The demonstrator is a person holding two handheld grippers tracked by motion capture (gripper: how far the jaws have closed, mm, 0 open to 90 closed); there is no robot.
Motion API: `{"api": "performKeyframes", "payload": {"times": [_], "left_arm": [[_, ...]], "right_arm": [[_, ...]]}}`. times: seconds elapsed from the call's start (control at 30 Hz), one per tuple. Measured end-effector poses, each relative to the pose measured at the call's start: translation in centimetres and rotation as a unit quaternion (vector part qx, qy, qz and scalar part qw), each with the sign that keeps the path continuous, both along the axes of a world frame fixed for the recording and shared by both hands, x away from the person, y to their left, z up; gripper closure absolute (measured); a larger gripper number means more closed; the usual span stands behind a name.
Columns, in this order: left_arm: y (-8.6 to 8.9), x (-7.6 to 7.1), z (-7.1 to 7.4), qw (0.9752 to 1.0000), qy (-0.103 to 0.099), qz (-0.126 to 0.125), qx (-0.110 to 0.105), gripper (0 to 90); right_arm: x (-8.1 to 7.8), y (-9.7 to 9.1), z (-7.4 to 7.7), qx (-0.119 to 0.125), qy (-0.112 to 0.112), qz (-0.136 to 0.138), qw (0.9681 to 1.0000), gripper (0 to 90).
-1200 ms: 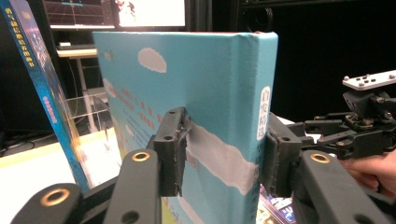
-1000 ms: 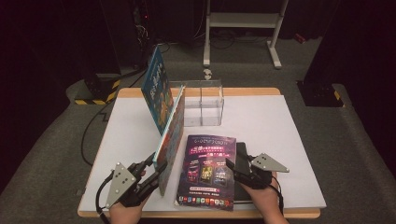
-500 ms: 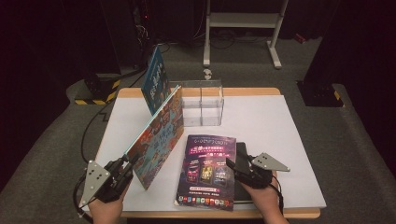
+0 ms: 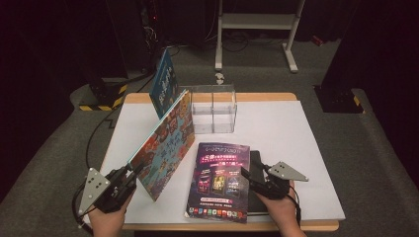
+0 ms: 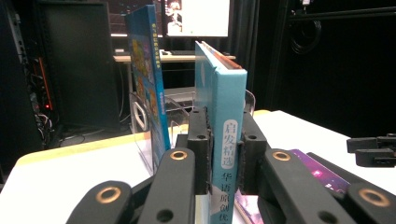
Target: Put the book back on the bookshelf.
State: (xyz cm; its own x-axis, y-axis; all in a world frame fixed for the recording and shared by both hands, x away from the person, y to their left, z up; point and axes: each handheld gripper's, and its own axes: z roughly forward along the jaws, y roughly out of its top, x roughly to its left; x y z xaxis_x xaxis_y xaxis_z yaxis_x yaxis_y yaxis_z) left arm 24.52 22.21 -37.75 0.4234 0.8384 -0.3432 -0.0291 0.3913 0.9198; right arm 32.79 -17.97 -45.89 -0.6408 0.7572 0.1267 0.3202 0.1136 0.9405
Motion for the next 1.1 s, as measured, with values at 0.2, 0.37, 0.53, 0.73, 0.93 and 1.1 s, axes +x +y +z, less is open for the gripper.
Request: {"api": "performKeyframes", "payload": {"times": [0.2, 0.37, 0.53, 0.73, 0.93, 1.1], "left_arm": [[0.3, 0.1, 0.0, 1.0000, 0.005, 0.002, -0.006, 78.6], [0.5, 0.3, 0.0, 0.9999, 0.012, -0.004, 0.002, 76.5], [0.3, 0.9, -0.1, 0.9995, 0.027, -0.014, 0.006, 75.1], [0.1, 1.7, 0.2, 0.9995, 0.031, -0.009, 0.007, 71.9], [-0.3, 2.6, 0.8, 0.9993, 0.025, 0.000, 0.028, 70.9], [-0.6, 3.5, 1.1, 0.9987, 0.041, 0.001, 0.030, 67.0]], "right_arm": [[0.0, -0.1, 0.0, 0.001, 0.002, -0.002, 1.0000, 43.1], [0.1, -0.2, 0.0, 0.003, 0.004, -0.003, 1.0000, 43.1], [0.1, -0.4, 0.1, 0.008, 0.007, -0.006, 0.9999, 43.1], [0.2, -0.6, 0.0, 0.011, 0.009, -0.006, 0.9999, 43.1], [0.2, -0.8, 0.0, 0.011, 0.007, -0.005, 0.9999, 43.1], [0.2, -1.0, 0.1, 0.006, 0.004, -0.007, 0.9999, 43.1]]}}
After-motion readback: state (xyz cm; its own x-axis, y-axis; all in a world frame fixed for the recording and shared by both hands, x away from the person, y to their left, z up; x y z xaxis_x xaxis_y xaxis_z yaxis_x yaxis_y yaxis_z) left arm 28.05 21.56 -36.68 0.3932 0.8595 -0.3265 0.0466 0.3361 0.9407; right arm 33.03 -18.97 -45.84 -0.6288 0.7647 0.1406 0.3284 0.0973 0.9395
